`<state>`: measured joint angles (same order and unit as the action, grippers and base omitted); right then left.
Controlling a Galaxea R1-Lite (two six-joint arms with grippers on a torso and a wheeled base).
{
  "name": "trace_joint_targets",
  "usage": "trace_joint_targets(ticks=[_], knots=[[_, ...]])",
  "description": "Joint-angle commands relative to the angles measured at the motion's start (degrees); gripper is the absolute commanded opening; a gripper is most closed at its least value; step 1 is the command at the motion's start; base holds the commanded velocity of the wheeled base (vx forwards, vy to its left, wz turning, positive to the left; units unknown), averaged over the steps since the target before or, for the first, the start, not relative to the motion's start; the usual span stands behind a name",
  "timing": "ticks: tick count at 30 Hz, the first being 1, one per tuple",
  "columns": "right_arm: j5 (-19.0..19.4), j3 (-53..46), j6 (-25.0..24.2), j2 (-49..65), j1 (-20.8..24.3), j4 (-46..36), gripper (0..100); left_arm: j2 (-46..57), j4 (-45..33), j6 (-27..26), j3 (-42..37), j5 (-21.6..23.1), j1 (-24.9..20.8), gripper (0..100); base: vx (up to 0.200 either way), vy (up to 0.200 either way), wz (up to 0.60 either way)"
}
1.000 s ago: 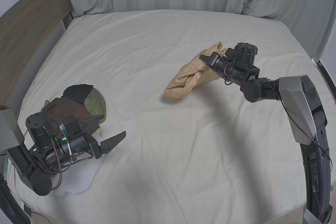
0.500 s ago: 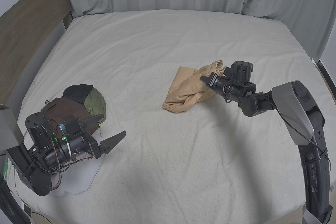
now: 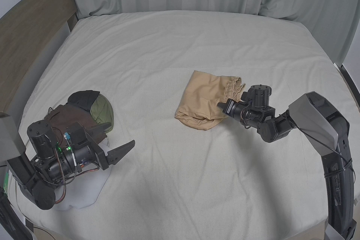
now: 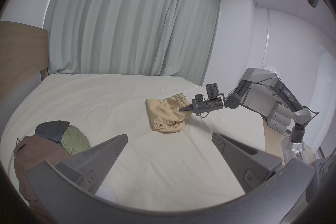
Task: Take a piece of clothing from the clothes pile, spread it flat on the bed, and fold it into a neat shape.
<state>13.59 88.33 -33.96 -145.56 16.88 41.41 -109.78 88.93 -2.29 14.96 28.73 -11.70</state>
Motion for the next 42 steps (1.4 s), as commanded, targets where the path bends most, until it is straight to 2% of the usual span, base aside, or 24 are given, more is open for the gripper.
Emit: trace_joint_targets(ticks=[1, 3, 4, 9, 13, 15, 16, 20, 29, 36, 42], knots=[[-0.06, -0.71, 0.04, 0.01, -0.18, 0.34, 0, 0.09, 0.1, 0.01, -0.02, 0.01, 0.01, 100, 0.0, 0.0, 0.0], [-0.15, -0.71, 0.04, 0.01, -0.36, 0.51, 0, 0.09, 0.01, 0.01, 0.07, 0.01, 0.01, 100, 0.0, 0.0, 0.0], [-0.15, -0.62, 0.04, 0.01, -0.36, 0.6, 100, 0.09, 0.01, 0.01, 0.16, 0.01, 0.01, 100, 0.0, 0.0, 0.0], [-2.34, -3.34, 0.04, 1.06, -0.98, 0.6, 100, 0.18, 0.1, 0.01, 0.16, 0.01, 0.01, 100, 0.0, 0.0, 0.0], [-2.34, -10.11, 0.13, 5.46, -2.21, 1.92, 100, 0.26, 0.1, 0.01, 0.42, 0.01, 0.01, 100, 0.0, 0.0, 0.0], [-2.34, -10.11, 0.13, 5.46, -2.21, 1.92, 100, 0.26, 0.1, 0.01, 0.42, 0.01, 0.01, 100, 0.0, 0.0, 0.0], [-2.34, -15.65, 0.74, 9.15, -3.17, 3.68, 100, 0.26, 0.1, 0.01, 0.6, 0.01, 0.01, 100, 0.0, 0.0, 0.0], [-2.34, -21.62, 3.11, 15.74, -4.76, 4.47, 100, 1.06, 0.1, 0.27, 0.6, 0.01, 0.01, 100, 0.0, 0.0, 0.0], [-2.52, -23.03, 3.55, 23.74, -4.49, 1.3, 100, 2.64, 0.01, 0.53, 1.04, 0.01, 0.01, 100, 0.0, 0.0, 0.0], [-2.61, -21.71, 3.38, 22.16, -2.21, 1.65, 100, 2.55, 0.01, 0.62, 1.39, 0.01, 0.01, 100, 0.0, 0.0, 0.0], [-2.69, -19.43, 3.38, 12.23, -0.27, 6.66, 100, 2.46, 0.01, 0.53, 1.39, 0.01, 0.01, 100, 0.0, 0.0, 0.0]])
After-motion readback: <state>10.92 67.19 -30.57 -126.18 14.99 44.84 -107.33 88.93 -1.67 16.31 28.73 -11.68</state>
